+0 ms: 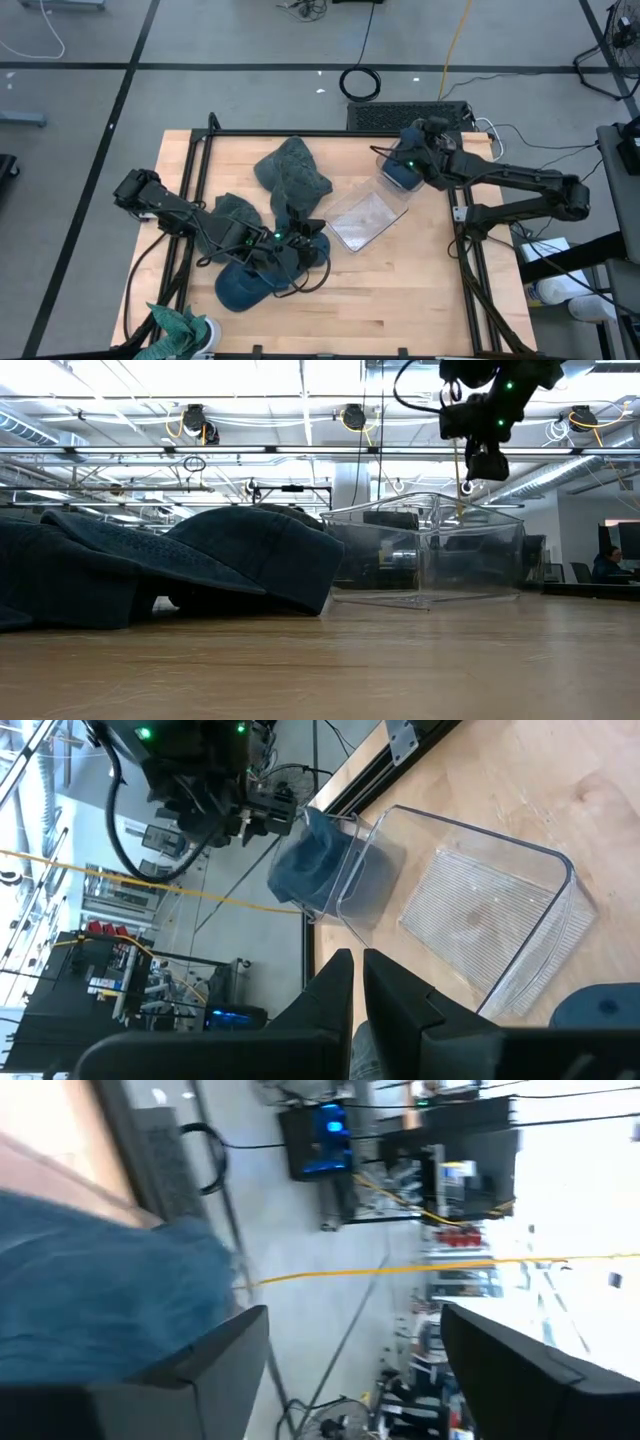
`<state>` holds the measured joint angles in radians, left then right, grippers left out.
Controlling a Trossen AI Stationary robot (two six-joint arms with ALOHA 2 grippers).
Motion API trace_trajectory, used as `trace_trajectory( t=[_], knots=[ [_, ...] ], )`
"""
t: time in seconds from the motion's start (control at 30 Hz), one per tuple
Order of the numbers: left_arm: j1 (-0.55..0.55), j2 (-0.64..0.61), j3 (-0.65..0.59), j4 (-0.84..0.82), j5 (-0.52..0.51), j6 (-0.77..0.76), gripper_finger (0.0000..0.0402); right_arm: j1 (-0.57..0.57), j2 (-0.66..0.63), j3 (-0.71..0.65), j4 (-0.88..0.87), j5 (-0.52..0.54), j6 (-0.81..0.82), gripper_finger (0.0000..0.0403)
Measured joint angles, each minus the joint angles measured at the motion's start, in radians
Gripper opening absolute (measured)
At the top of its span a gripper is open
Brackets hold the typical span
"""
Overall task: Pick & Place hat
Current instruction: Put the top blue cap into the top transparent bin
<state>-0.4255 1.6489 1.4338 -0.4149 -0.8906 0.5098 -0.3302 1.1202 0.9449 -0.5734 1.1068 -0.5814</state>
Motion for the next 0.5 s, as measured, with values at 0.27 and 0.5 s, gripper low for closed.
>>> trace_trajectory(
  t=[0.27,0.5],
  knots=[
    [0.000,0.000,0.000,0.000,0.000,-0.013,0.0037,0.072,0.000,0.001,0.069,0.025,0.041,0.0300],
    [0.000,0.000,0.000,-0.001,0.000,-0.030,0.0037,0.038,0.000,0.001,-0.110,-0.278,0.350,0.0185]
  ],
)
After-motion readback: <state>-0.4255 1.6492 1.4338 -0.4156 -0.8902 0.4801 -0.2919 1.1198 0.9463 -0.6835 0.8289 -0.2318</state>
